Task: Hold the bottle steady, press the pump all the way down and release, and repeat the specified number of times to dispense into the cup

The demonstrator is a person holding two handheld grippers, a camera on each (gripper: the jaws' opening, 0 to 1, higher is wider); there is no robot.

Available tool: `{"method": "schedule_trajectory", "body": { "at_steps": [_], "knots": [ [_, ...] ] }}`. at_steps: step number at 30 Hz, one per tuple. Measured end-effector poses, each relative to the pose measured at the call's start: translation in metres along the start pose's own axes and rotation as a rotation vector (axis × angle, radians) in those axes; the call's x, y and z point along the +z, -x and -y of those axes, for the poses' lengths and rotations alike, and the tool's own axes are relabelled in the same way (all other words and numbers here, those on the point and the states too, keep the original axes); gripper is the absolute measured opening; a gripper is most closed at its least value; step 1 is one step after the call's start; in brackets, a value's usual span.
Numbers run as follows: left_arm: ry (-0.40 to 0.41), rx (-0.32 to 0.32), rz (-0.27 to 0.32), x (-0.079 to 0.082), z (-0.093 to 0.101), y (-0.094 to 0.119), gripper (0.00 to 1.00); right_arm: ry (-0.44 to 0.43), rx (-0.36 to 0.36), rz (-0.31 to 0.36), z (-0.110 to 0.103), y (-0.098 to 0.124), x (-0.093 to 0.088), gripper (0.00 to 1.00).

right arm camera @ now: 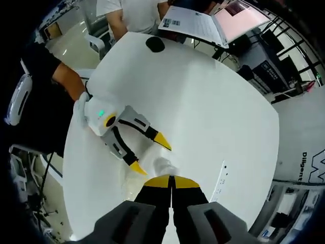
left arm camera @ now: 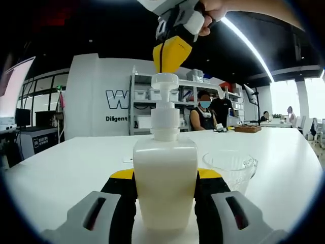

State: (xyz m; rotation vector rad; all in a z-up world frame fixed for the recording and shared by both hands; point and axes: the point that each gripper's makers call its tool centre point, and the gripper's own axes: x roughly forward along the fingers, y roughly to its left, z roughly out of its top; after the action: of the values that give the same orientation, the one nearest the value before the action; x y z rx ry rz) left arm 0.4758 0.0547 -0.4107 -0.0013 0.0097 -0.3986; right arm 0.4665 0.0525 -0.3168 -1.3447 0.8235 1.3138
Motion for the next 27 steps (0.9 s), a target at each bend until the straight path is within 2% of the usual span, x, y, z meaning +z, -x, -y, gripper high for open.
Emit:
{"method": "schedule_trajectory", "body": {
  "at_steps": [14,15,19,27],
  "knots": [
    [0.001,-0.003,-0.003,-0.0021,0.0012,-0.0003,0.42,0.011,0.039,-0.061,-0.0001,-0.0011,-0.0039,0.0],
    [0.001,-0.003,-0.003,-0.0022,0.0012,-0.0003,0.42,0.033,0.046,-0.068,0.0,-0.001,-0.0045,0.0],
    [0.0,-0.003,-0.003,-0.0023,0.0014,0.0,0.42,0.027,0.059,-0.074,0.0002,-0.0013,-0.0047,0.0],
    [0.0,-0.004,-0.004,-0.0023,0.0014,0.0002,0.42,0.07,0.091,-0.096,-0.0007,-0.0012,-0.0059,0.0]
  ]
}}
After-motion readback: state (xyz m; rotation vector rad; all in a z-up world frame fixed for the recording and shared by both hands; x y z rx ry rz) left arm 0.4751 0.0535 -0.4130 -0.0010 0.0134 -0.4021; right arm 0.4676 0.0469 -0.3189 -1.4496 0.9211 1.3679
